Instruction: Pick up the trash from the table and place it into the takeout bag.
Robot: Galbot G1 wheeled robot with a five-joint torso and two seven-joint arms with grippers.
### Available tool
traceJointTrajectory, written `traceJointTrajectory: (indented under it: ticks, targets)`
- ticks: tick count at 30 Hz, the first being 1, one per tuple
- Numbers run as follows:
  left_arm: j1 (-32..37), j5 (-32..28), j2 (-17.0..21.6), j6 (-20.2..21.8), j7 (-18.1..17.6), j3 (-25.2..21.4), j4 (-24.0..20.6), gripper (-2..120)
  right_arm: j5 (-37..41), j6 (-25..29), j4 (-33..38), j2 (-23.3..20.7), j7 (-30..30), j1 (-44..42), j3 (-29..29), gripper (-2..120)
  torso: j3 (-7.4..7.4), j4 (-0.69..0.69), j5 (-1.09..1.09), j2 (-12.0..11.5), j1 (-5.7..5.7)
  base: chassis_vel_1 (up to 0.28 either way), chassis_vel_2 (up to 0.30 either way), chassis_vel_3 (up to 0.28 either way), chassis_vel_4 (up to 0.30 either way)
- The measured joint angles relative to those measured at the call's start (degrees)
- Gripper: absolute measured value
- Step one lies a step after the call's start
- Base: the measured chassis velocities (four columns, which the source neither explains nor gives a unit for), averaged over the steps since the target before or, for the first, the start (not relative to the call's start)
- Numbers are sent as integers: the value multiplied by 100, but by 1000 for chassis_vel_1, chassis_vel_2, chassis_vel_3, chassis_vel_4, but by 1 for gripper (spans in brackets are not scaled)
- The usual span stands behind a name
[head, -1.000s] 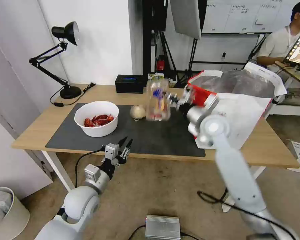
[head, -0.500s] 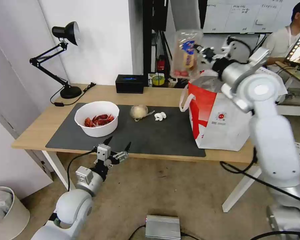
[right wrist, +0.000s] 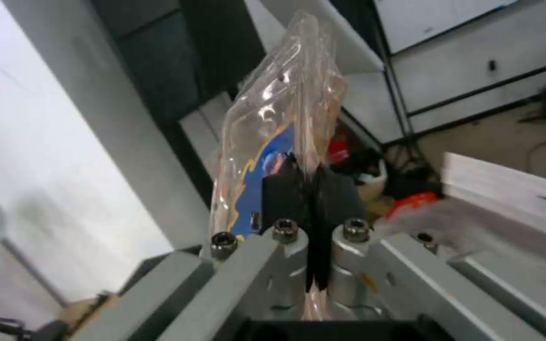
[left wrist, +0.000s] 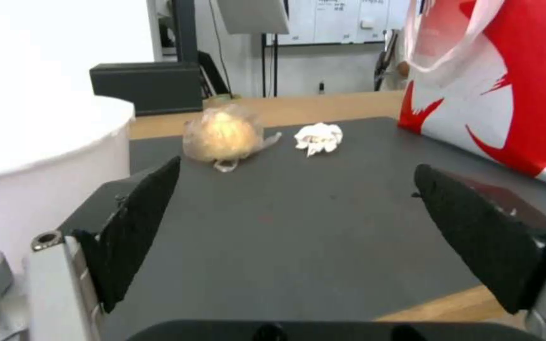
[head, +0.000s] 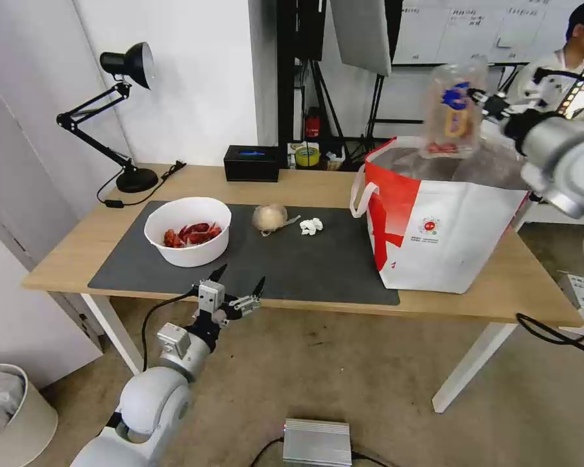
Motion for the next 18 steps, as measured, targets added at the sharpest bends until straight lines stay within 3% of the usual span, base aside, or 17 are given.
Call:
traceJointTrajectory:
  ticks: [18]
  targets:
    - [-25,6,83,-5,3,266,-95,100,-77,-41,570,-73,31,-1468,859,0,0,0,-1,0,0,0,0,0,0]
